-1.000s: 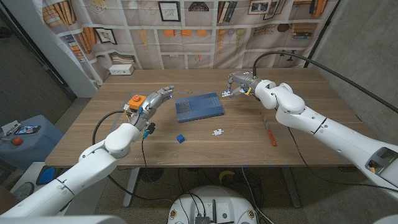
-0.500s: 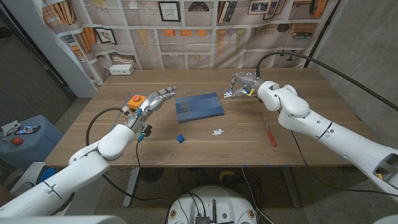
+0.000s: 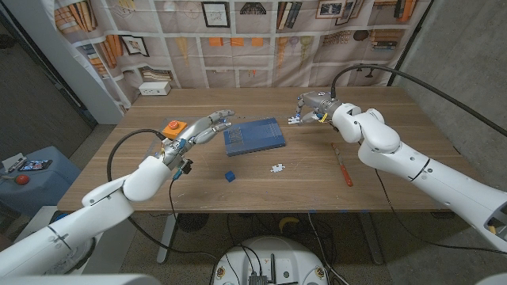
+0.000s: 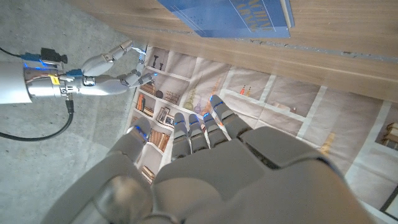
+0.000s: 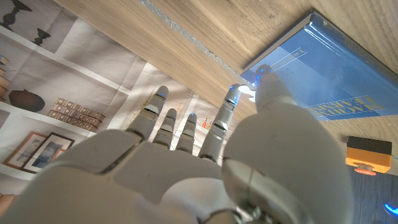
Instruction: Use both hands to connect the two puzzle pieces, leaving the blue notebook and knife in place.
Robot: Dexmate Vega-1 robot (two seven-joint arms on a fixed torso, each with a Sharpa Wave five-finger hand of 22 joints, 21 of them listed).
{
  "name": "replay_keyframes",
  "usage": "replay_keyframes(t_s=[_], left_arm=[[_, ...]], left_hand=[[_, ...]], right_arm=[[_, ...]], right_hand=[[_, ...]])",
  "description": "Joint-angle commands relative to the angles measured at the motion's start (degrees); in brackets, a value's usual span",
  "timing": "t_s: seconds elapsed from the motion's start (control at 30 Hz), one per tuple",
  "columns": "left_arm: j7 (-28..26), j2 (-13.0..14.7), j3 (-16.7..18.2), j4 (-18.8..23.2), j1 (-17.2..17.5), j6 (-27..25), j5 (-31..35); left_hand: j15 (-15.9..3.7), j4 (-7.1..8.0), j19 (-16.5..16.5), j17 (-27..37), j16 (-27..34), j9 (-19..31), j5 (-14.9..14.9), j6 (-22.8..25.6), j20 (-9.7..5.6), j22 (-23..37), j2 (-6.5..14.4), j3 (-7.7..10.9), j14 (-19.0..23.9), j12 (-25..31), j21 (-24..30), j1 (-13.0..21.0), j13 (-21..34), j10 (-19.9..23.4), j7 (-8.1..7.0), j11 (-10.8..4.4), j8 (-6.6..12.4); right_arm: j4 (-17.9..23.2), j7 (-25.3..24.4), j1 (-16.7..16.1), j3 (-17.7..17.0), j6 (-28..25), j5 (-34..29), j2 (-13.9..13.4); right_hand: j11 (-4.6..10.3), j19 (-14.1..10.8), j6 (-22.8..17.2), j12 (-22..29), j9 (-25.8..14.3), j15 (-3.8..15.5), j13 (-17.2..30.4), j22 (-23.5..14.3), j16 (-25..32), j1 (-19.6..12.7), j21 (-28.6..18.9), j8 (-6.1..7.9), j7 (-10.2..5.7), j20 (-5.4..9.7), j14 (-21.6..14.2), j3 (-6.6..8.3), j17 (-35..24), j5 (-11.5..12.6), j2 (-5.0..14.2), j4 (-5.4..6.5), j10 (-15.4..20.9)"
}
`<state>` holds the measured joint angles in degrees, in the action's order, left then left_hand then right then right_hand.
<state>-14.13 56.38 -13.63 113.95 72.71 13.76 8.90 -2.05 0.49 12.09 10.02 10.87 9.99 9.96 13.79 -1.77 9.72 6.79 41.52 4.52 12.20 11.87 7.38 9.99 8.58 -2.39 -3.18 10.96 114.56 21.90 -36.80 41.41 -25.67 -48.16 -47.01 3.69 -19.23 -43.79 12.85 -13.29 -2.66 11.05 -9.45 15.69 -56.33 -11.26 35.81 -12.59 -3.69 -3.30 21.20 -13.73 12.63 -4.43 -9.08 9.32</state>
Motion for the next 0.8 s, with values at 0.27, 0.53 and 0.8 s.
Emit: replay_keyframes(t_s=[0.27,0.53,0.8], left_arm=[[1.6,3.8,-0.5,-0.8,-2.1,6.0,15.7],[3.7,4.3,-3.2,-1.6,-5.4,8.6,21.6],[6.9,4.1,-5.4,-1.6,-7.5,9.0,23.2]], left_hand=[[-4.45,2.03,-1.7,0.1,-0.8,0.0,0.2,-3.9,-3.38,0.1,3.0,0.3,-1.0,-1.2,-1.0,-2.6,0.1,-0.9,-3.04,-1.88,-1.24],[-5.62,4.84,-5.1,0.3,-0.9,0.0,0.3,-7.3,-4.23,0.2,2.6,-0.38,-3.6,-1.5,-1.7,-5.3,0.0,-2.0,-4.16,-3.14,-1.37],[-5.62,7.51,-8.5,0.5,-1.1,-0.1,0.5,-7.9,-4.62,0.2,2.6,-1.29,-6.1,-1.8,-2.0,-7.2,0.0,-3.2,-3.78,-3.22,-0.95]], right_arm=[[2.7,1.1,-1.9,-1.7,-1.9,0.5,-1.6],[4.0,1.4,-2.9,-2.5,-2.7,1.0,-2.4],[5.7,1.6,-4.2,-3.4,-3.8,1.1,-3.6]], right_hand=[[-0.07,-0.3,-0.4,-0.2,-0.2,-0.13,0.1,-0.3,0.2,-0.2,0.2,-0.21,-0.16,-0.39,-0.8,-0.11,-0.2,0.0,0.54,0.2,0.5],[-0.06,-0.3,-0.5,-0.2,-0.2,-0.05,0.1,-0.3,0.3,-0.2,0.2,-0.24,-0.16,-0.37,-1.0,-0.14,-0.2,0.0,0.61,0.22,0.8],[-0.01,-0.3,-0.5,-0.2,-0.2,0.08,0.1,-0.3,0.3,-0.2,0.2,-0.25,-0.16,-0.31,-1.1,-0.14,-0.2,-0.1,0.72,0.24,1.0]])
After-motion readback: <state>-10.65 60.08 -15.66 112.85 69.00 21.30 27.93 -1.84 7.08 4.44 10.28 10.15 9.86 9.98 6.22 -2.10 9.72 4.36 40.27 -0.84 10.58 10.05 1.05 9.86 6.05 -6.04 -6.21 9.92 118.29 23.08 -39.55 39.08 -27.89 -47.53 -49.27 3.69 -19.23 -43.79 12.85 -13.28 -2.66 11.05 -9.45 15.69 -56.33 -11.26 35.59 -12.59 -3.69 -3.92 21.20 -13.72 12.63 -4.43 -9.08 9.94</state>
